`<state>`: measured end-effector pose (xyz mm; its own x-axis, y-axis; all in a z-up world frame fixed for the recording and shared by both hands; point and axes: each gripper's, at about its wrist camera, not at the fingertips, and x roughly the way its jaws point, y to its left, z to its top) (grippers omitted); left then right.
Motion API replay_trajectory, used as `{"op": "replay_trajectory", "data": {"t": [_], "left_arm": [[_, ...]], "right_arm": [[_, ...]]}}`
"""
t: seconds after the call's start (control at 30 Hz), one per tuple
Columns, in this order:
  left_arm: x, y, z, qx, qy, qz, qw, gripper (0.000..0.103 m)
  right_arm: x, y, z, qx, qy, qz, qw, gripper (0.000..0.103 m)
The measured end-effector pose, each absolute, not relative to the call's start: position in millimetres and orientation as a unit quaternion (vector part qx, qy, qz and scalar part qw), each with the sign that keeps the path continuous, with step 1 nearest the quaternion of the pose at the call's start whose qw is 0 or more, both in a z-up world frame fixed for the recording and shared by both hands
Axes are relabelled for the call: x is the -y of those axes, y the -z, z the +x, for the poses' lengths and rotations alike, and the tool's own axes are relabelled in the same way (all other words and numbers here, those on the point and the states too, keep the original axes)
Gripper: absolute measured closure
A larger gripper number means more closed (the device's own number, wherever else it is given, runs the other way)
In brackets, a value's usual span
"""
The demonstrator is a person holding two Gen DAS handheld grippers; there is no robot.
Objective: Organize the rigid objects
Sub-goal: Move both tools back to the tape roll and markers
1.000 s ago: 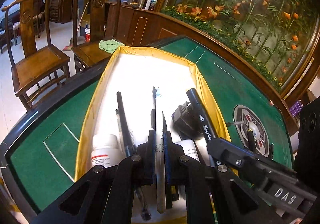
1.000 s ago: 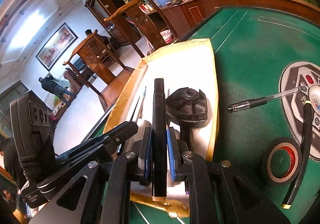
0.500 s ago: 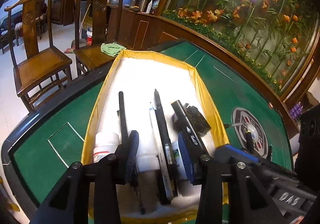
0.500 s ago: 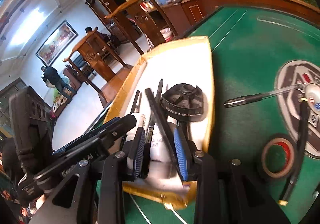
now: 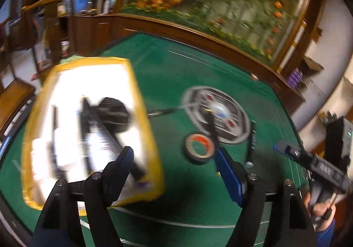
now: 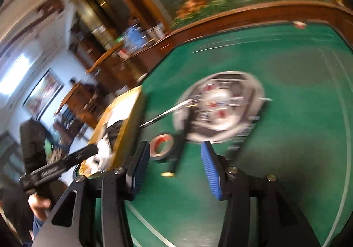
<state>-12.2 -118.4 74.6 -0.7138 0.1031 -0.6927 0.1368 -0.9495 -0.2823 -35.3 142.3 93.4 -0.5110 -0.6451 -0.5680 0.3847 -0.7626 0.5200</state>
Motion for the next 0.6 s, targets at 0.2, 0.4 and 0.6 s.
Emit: {"op": "replay_trajectory", "data": {"t": [0.2, 0.4, 0.6], "left_arm": [[83.0, -48.2, -53.3, -0.093, 0.896, 0.433, 0.024, 0.023], [62.2, -34.3, -72.4, -0.020, 0.888, 0.460, 0.025, 0.023], [59.0, -21.7, -79.2, -0.006, 0.883, 0.468, 0.025, 0.019]], "right_arm": [[-176.9, -82.6, -53.9, 0.265, 0.825, 0.407, 0.289, 0.055], [-170.5, -82.3, -50.0, 0.269, 0.814, 0.412, 0.308, 0.055], [-170.7, -80.2, -50.8, 0.269, 0.813, 0.416, 0.306, 0.055]]}}
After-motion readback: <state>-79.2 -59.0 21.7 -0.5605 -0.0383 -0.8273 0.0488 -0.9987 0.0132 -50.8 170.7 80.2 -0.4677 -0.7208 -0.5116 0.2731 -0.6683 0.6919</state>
